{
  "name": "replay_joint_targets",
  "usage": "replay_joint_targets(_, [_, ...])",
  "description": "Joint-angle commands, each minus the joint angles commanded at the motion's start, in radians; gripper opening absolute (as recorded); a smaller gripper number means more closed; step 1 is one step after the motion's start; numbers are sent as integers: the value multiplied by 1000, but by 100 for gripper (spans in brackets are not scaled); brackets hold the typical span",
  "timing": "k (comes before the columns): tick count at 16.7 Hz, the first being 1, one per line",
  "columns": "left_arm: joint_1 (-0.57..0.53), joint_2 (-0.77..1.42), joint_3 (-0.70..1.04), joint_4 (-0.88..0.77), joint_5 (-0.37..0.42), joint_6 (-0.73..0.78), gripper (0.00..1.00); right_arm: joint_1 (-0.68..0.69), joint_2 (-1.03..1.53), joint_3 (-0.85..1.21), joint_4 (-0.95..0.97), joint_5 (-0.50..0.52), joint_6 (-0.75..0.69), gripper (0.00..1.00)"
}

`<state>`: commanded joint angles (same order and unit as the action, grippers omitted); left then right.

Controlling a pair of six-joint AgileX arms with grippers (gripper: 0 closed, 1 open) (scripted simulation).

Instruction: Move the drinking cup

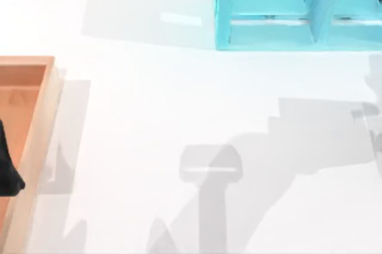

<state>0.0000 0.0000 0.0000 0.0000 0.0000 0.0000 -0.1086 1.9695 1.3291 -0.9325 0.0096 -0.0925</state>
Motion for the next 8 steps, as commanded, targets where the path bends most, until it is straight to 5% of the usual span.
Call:
replay_joint_targets(2, [0, 0, 0, 0, 0, 0, 100, 0, 0, 0, 0, 0, 0, 98])
replay_joint_targets(8, [0, 0, 0, 0, 0, 0, 100, 0, 0, 0, 0, 0, 0, 100])
